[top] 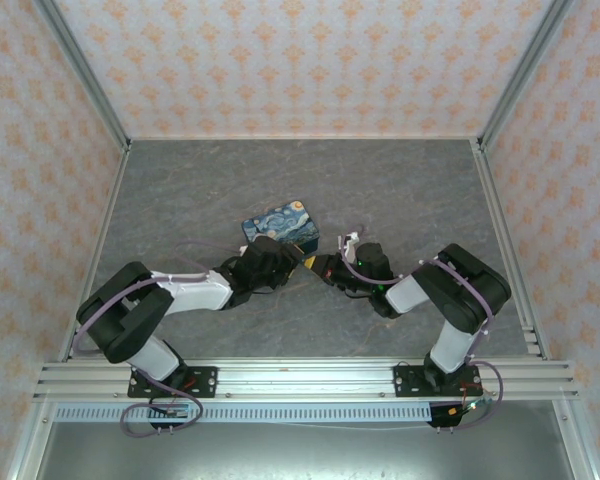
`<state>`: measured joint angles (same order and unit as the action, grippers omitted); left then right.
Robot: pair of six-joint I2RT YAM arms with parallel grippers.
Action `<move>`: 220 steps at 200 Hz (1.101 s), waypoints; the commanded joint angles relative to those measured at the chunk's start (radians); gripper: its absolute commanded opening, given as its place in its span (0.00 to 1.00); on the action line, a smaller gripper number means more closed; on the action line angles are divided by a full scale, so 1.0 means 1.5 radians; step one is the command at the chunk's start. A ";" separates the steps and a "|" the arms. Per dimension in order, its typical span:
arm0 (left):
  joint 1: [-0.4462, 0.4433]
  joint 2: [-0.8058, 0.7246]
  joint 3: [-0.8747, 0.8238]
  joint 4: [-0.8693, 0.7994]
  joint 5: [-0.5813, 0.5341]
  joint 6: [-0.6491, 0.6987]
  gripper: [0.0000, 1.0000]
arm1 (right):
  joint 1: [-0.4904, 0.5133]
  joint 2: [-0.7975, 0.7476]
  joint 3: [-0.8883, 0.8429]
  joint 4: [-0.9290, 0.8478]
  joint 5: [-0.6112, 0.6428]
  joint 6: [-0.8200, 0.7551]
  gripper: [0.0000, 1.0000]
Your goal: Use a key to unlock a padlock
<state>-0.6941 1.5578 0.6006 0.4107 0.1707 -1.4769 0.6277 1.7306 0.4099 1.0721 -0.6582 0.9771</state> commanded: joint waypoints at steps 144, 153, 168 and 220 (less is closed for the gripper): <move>-0.010 -0.012 -0.013 0.023 -0.068 -0.066 0.00 | 0.016 -0.092 0.012 -0.158 0.046 -0.097 0.29; -0.009 -0.018 -0.012 0.018 -0.067 -0.066 0.00 | 0.016 -0.119 0.012 -0.205 0.059 -0.130 0.32; -0.009 -0.028 -0.011 0.012 -0.065 -0.066 0.00 | 0.016 -0.167 0.018 -0.295 0.082 -0.197 0.36; -0.008 -0.064 -0.007 -0.014 -0.047 -0.073 0.00 | 0.019 -0.369 0.054 -0.545 0.128 -0.487 0.37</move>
<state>-0.7006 1.5150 0.5869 0.4099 0.1036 -1.5742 0.6476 1.2938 0.4339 0.4824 -0.5182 0.5438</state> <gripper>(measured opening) 0.049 0.374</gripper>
